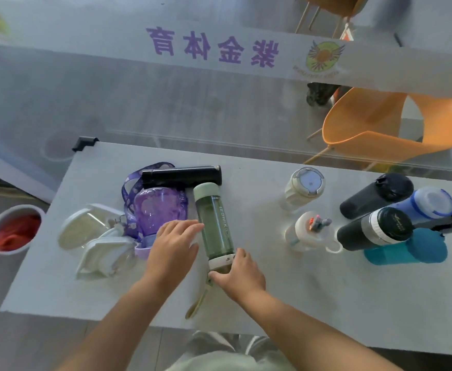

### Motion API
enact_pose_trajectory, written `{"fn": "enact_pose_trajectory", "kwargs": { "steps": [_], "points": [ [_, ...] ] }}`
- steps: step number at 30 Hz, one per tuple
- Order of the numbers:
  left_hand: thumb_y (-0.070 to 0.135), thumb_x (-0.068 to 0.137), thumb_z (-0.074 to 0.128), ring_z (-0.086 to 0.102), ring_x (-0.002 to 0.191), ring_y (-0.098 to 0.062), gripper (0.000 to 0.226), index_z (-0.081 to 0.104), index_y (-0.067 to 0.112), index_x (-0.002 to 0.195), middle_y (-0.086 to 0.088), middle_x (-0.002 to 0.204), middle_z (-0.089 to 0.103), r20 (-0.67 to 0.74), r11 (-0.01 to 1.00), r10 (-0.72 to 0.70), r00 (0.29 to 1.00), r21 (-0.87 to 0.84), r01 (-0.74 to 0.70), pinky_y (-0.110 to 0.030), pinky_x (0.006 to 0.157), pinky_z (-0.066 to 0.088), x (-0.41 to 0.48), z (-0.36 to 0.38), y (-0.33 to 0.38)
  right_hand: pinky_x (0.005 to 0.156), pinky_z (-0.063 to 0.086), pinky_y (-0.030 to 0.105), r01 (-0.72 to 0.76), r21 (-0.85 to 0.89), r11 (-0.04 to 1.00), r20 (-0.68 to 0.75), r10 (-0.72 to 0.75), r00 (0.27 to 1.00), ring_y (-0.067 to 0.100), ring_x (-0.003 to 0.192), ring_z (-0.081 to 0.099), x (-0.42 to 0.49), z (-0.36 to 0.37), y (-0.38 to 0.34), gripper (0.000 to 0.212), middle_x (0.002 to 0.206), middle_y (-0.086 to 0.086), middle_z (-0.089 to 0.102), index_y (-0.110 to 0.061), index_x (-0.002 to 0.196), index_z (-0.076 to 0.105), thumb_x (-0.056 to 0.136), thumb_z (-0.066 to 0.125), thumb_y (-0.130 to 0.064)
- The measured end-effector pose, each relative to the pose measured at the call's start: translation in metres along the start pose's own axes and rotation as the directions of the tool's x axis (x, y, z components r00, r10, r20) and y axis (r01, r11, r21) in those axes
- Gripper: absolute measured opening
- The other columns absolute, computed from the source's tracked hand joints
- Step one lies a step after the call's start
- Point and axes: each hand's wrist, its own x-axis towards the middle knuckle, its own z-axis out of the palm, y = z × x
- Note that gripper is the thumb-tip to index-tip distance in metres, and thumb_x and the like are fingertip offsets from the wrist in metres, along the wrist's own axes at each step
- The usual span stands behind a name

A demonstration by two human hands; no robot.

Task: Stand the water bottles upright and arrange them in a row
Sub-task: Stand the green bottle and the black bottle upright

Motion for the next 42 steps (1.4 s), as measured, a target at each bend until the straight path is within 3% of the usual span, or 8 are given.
{"fn": "enact_pose_trajectory", "kwargs": {
  "steps": [3,9,13,18,23,27,31,42],
  "points": [
    [0.010,0.068,0.068,0.064,0.092,-0.027,0.030,0.068,0.013,0.098,-0.004,0.098,0.072,-0.032,0.994,-0.012,0.999,0.112,0.016,-0.032,0.089,0.033,-0.008,0.001,-0.014,0.081,0.046,0.035,-0.078,0.102,0.992,0.054,0.073,0.996,0.026,0.106,0.055,0.004,0.009,0.001,0.067,0.115,0.004,0.057,-0.014,0.111,0.044,0.066,0.066,-0.058],
    [0.014,0.070,0.065,0.064,0.092,-0.025,0.026,0.069,0.013,0.095,-0.003,0.095,0.072,-0.043,0.990,-0.037,0.998,0.135,0.043,-0.031,0.090,0.032,-0.011,0.004,-0.006,0.080,0.049,0.033,-0.102,0.262,0.960,0.111,0.075,0.991,0.023,0.097,0.058,0.010,0.008,0.012,0.055,0.107,0.004,0.061,-0.016,0.106,0.050,0.066,0.069,-0.049],
    [0.010,0.059,0.081,0.063,0.093,-0.026,0.039,0.069,0.013,0.095,-0.003,0.094,0.072,0.003,0.987,-0.085,0.996,0.139,0.084,-0.031,0.090,0.031,-0.010,0.006,0.005,0.081,0.048,0.034,-0.108,0.250,0.962,0.124,0.079,0.989,0.025,0.100,0.055,0.014,0.005,0.014,0.068,0.105,0.004,0.057,-0.014,0.105,0.051,0.056,0.067,-0.058],
    [0.009,0.058,0.080,0.063,0.094,-0.026,0.039,0.069,0.014,0.095,-0.002,0.094,0.071,0.013,0.983,-0.110,0.994,0.148,0.107,-0.030,0.089,0.030,-0.009,0.010,0.015,0.078,0.053,0.036,-0.145,0.382,0.913,0.183,0.079,0.980,0.021,0.088,0.062,0.020,0.001,0.013,0.076,0.098,0.003,0.065,-0.018,0.095,0.060,0.036,0.062,-0.066],
    [0.004,0.060,0.080,0.062,0.098,-0.030,0.044,0.067,0.010,0.102,-0.006,0.100,0.070,0.021,0.986,-0.133,0.991,0.103,0.130,-0.039,0.089,0.047,-0.009,0.014,0.030,0.074,0.047,0.034,-0.086,0.442,0.893,-0.011,0.101,0.995,0.025,0.087,0.055,0.014,-0.024,0.029,0.055,0.101,0.007,0.054,-0.011,0.098,0.049,0.059,0.073,-0.042],
    [0.005,0.072,0.071,0.053,0.115,-0.027,0.055,0.054,0.012,0.124,-0.005,0.123,0.061,0.051,0.989,-0.148,0.988,-0.001,0.148,-0.039,0.100,0.041,-0.003,0.021,0.053,0.074,0.047,0.034,0.104,0.381,0.919,-0.238,-0.011,0.971,0.023,0.084,0.053,0.008,-0.061,0.038,0.054,0.099,0.001,0.045,-0.014,0.098,0.045,0.060,0.074,-0.039],
    [0.015,0.080,0.065,0.036,0.131,-0.015,0.068,0.033,0.024,0.139,0.006,0.143,0.041,0.071,0.975,-0.176,0.982,-0.121,0.184,-0.030,0.103,0.036,0.010,0.028,0.073,0.074,0.044,0.029,0.308,0.263,0.914,-0.432,-0.174,0.885,0.019,0.087,0.052,0.001,-0.094,0.034,0.058,0.097,-0.004,0.042,-0.015,0.102,0.046,0.057,0.074,-0.039],
    [0.029,0.077,0.069,0.049,0.117,-0.019,0.075,0.028,0.033,0.140,0.006,0.135,0.049,0.179,0.904,-0.232,0.956,-0.323,0.280,-0.031,0.089,0.044,0.049,0.049,0.119,0.079,0.045,0.028,0.411,-0.075,0.908,-0.502,-0.391,0.771,0.017,0.093,0.047,0.000,-0.167,0.031,0.062,0.101,0.001,0.048,-0.013,0.105,0.052,0.055,0.071,-0.046]
  ]
}}
